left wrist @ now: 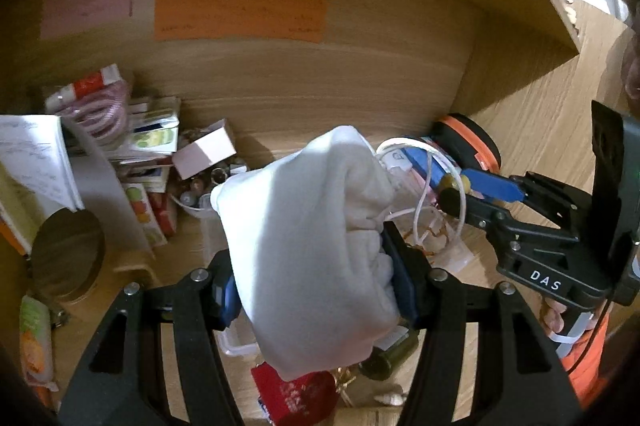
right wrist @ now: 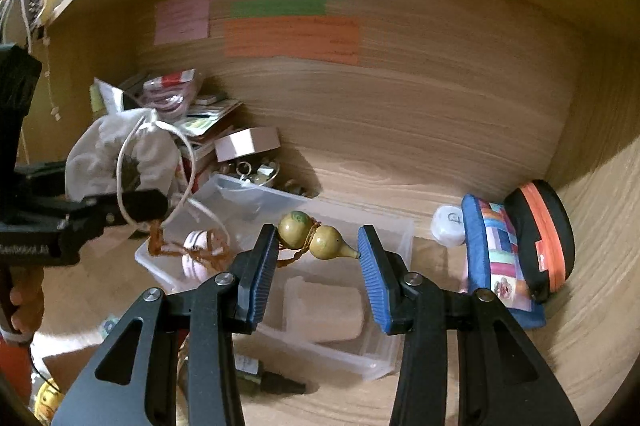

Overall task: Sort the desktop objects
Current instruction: 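Lower the white bag into the bin with the left tool while the right drops the gourd in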

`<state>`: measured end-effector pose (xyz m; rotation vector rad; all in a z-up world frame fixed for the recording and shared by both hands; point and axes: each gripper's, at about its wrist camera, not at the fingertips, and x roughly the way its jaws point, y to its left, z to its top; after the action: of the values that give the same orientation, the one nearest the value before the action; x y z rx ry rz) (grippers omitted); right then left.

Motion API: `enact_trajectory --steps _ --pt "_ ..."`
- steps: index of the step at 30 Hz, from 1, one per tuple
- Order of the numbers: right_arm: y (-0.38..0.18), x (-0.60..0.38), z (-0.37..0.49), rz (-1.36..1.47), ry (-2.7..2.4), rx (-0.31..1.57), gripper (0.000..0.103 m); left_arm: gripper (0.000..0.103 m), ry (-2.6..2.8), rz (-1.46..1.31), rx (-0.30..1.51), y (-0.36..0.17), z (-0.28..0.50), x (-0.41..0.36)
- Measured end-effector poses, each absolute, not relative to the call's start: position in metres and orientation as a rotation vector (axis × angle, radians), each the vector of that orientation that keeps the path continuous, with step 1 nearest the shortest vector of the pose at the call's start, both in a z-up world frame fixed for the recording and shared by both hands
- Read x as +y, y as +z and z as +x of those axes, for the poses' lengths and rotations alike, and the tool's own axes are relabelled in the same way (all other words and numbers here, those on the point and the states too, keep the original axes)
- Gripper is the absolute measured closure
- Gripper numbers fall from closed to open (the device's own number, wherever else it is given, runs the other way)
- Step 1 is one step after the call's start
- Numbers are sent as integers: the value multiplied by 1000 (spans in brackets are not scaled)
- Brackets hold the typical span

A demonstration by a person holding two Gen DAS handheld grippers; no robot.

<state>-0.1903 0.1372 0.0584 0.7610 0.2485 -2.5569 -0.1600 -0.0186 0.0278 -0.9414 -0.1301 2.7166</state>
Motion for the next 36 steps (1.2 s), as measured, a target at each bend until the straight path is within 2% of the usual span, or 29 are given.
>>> enact_trajectory --steps 7,19,31,36 --pt "48 129 -214 814 -2557 274 65 43 2676 -1017 -118 11 -195 -6" --pt "-4 133 -261 996 -2557 301 65 43 2622 -1196 -79 -39 -239 4" --pt "-25 129 -270 1068 -2541 342 65 42 2609 -1264 94 -62 -243 24" --pt "-30 122 -268 1061 -2549 398 65 39 2613 -1271 87 -64 -241 19"
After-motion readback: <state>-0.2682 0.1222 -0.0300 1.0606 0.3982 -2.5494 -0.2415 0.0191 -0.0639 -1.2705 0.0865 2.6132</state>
